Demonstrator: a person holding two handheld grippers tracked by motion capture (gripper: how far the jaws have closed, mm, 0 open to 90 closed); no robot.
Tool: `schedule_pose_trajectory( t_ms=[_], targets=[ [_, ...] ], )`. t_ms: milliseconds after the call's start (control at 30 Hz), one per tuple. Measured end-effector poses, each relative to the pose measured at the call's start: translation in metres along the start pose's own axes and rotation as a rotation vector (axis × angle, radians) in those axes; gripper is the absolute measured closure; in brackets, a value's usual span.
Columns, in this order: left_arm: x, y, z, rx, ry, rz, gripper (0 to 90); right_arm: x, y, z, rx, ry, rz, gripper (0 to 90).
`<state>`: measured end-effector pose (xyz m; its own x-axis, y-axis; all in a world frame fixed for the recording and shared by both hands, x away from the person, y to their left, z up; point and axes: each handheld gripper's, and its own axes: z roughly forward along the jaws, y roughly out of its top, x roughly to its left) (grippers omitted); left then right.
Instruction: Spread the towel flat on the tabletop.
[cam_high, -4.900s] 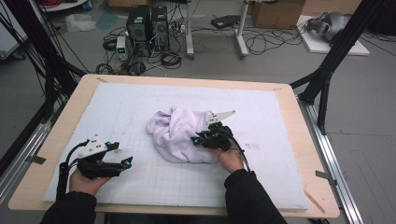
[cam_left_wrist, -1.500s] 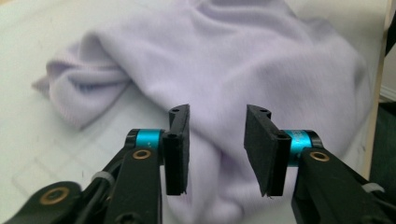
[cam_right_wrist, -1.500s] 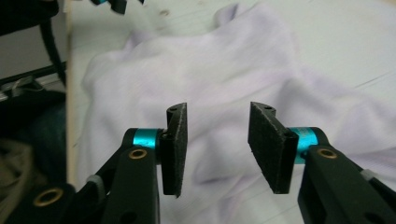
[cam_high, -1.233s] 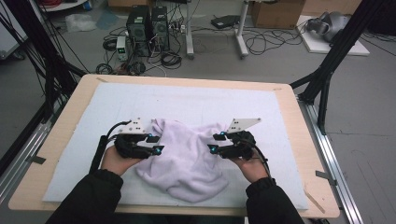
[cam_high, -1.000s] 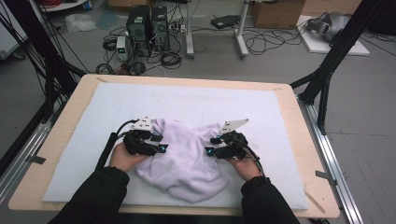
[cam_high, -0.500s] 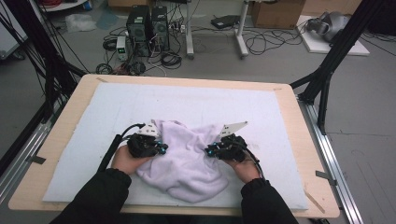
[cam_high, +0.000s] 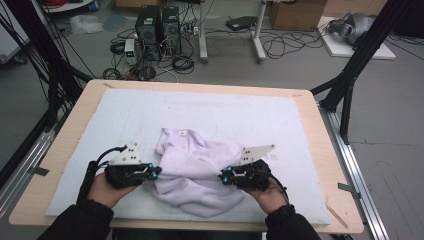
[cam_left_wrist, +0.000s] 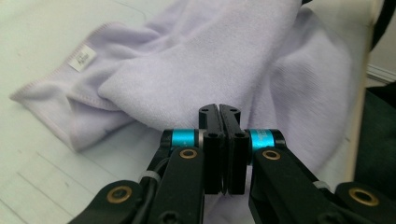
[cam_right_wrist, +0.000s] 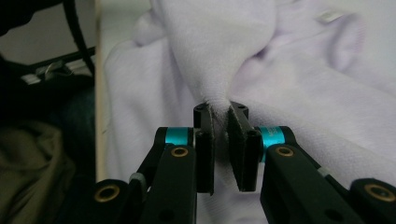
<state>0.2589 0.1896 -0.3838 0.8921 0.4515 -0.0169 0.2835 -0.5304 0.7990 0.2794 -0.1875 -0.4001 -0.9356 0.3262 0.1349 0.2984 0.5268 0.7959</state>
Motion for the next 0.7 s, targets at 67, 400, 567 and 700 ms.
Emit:
schedule_pose_trajectory(
  t_ms=[67,400,567,700],
  targets=[
    [-0.008,-0.007,-0.002,0.008,-0.014,0.003,87.9,0.007,-0.005,0.004,0.012,0.013,-0.004,81.6],
    [0.006,0.003,-0.004,-0.026,-0.004,-0.007,68.3,0.001,0.007,-0.016,-0.036,0.007,-0.005,66.4],
    [0.03,0.02,0.009,-0.067,-0.003,-0.026,66.3,-0.025,0.01,-0.029,-0.065,-0.077,0.035,62.6],
    [0.053,0.031,0.036,-0.061,0.017,-0.068,64.6,-0.052,0.004,-0.027,-0.062,-0.125,0.106,60.9]
  ],
)
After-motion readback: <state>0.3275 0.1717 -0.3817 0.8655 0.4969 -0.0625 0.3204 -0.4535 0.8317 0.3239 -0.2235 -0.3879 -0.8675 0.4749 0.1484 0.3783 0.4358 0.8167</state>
